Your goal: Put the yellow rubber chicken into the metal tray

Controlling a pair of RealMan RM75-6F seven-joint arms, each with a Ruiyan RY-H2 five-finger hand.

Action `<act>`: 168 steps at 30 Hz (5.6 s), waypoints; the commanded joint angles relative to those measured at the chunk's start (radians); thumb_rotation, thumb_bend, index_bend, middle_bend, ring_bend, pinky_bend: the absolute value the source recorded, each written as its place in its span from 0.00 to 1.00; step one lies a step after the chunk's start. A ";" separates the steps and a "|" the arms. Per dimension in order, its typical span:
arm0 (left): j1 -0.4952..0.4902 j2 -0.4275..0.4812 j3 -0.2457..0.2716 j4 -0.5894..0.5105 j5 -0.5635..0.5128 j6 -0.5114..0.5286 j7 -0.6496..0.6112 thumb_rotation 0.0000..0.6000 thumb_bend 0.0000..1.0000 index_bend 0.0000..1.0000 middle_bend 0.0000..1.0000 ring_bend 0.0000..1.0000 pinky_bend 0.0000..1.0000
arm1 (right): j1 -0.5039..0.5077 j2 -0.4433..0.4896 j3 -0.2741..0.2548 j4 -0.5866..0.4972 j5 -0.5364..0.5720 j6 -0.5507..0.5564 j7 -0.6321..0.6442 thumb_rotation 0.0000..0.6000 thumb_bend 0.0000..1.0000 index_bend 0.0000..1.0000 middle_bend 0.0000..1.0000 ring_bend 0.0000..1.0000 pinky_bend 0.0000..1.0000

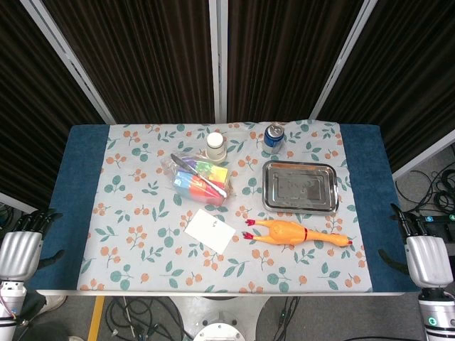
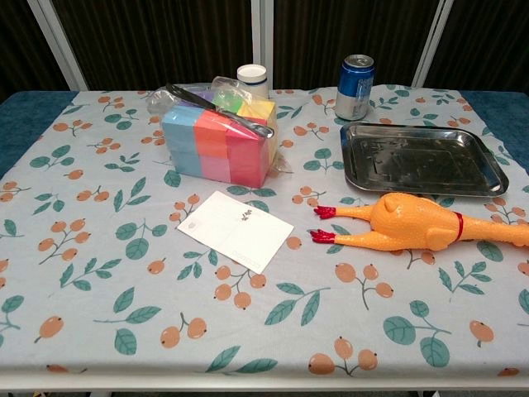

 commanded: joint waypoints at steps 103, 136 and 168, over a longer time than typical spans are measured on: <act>-0.794 0.250 0.054 -0.258 0.129 -0.785 -1.567 1.00 0.04 0.21 0.24 0.21 0.29 | 1.040 -0.083 0.249 -0.047 -0.192 -0.716 -0.344 1.00 0.46 0.85 0.70 0.66 0.92; -0.792 0.156 -0.046 -0.264 -0.287 -0.902 -1.269 1.00 0.62 0.75 0.79 0.75 0.86 | 1.091 -0.126 0.196 -0.086 -0.135 -0.696 -0.423 1.00 0.46 0.87 0.71 0.68 0.93; -0.641 0.132 -0.160 -0.286 -0.085 -0.867 -1.288 0.97 0.15 0.18 0.12 0.12 0.20 | 1.095 -0.158 0.182 -0.011 -0.122 -0.651 -0.387 1.00 0.45 0.88 0.72 0.68 0.94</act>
